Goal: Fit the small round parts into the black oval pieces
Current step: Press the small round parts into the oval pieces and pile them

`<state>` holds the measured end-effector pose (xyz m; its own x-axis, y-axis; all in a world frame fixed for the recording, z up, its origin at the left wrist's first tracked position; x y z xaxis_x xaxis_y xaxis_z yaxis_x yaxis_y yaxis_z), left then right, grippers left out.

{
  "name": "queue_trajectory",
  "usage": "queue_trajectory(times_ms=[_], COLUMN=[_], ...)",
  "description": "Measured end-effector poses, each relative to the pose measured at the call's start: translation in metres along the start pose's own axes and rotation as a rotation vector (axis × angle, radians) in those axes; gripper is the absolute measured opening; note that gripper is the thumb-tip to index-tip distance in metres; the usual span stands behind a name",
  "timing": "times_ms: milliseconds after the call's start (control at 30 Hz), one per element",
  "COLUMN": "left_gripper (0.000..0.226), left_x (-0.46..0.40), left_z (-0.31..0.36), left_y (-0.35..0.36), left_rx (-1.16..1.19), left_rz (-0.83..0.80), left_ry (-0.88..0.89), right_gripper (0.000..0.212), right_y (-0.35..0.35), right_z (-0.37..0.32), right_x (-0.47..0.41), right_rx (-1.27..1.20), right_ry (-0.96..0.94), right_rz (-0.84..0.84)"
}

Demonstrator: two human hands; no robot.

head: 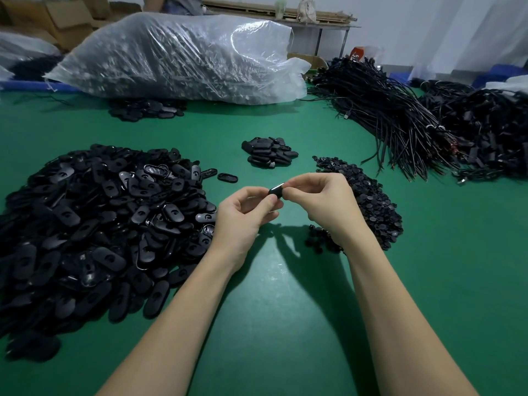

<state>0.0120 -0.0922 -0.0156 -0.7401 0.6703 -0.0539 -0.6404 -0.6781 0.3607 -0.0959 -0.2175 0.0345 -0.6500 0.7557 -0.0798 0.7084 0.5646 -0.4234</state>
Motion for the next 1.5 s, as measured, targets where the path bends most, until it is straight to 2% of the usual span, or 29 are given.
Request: queue_trajectory(times_ms=[700, 1000, 1500], left_gripper=[0.011, 0.021, 0.016], left_x=[0.000, -0.002, 0.001], left_z=[-0.002, -0.004, 0.000], left_y=[0.000, -0.001, 0.002], left_rx=[-0.023, -0.039, -0.057], left_rz=[-0.019, -0.002, -0.019], left_ry=[-0.020, -0.021, 0.010], right_gripper=[0.006, 0.007, 0.008], right_y=[0.006, 0.004, 0.002], right_z=[0.006, -0.006, -0.003], right_x=[0.002, 0.002, 0.005], right_rx=[-0.045, 0.069, -0.029], right_ry=[0.113, 0.080, 0.097], right_rz=[-0.010, 0.038, 0.029])
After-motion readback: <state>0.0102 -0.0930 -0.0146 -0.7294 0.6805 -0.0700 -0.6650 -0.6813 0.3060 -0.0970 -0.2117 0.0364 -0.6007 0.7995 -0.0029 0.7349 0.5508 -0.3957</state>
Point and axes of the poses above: each hand's wrist, its own x-axis away from the middle knuckle, its own y-axis out of the palm, z = x × y, the point moved 9 cm from there along -x, towards the middle knuckle, and after that the axes turned 1 degree about -z, right-handed, at the moved point
